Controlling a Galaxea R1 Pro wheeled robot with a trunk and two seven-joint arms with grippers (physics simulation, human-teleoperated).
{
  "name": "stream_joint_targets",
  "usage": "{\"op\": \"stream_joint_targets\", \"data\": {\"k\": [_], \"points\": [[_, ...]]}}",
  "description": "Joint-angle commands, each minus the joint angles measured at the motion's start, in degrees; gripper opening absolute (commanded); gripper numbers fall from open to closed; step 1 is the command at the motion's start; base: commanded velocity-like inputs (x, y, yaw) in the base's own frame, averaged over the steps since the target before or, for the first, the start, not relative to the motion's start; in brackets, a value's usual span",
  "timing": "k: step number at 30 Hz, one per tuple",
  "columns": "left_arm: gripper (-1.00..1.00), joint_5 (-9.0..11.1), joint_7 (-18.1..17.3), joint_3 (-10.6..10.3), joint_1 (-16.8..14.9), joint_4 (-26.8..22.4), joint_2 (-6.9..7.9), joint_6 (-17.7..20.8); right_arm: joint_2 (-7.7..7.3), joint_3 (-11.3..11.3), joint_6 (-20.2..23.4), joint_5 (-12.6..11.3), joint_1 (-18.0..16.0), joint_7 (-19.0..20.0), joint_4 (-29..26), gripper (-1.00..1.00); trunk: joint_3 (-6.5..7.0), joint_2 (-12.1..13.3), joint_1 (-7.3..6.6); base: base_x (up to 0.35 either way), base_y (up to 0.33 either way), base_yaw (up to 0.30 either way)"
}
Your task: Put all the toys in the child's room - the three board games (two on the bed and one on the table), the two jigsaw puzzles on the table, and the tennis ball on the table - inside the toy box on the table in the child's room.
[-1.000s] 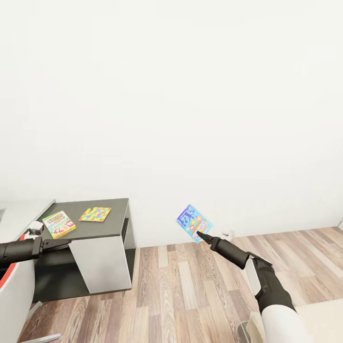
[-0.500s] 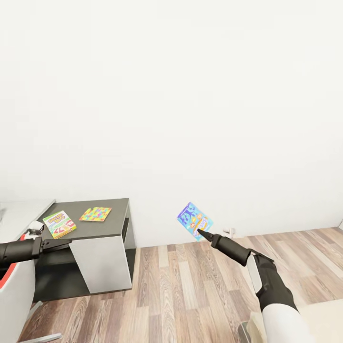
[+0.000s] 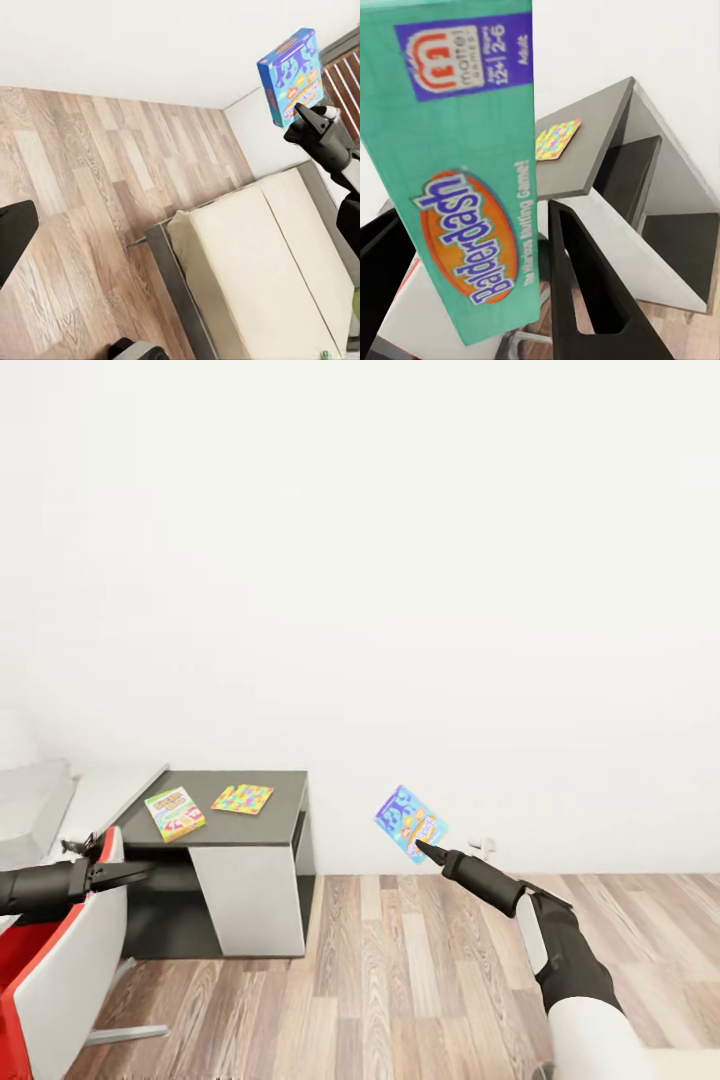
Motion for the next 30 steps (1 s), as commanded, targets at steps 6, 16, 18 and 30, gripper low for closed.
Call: {"op": "stream_joint_targets", "data": {"k": [6, 16, 18, 30], "points": [[1.00, -0.1, -0.2, 0.0, -0.1, 0.0, -0.14, 0.6, 0.07, -0.1, 0.5, -0.4, -0.1, -1.6, 0.0, -1.00, -0.14, -0.1, 0.04, 0.000, 0.000, 0.292], [1.00, -0.2, -0.2, 0.0, -0.1, 0.0, -0.31, 0.4, 0.10, -0.1, 0.5, -0.4, -0.1, -4.1, 0.2, -1.00, -0.19, -0.1, 0.04, 0.000, 0.000, 0.292], [1.00, -0.2, -0.2, -0.1, -0.1, 0.0, -0.31, 0.4, 0.13, -0.1, 0.5, -0.4, -0.1, -4.2, 0.2, -1.00, -0.23, -0.1, 0.04, 0.000, 0.000, 0.290], [1.00, -0.2, -0.2, 0.0, -0.1, 0.1, -0.36, 0.4, 0.09, -0.1, 0.4, -0.4, -0.1, -5.3, 0.3, -1.00, -0.64, -0.1, 0.04, 0.046, 0.000, 0.281]]}}
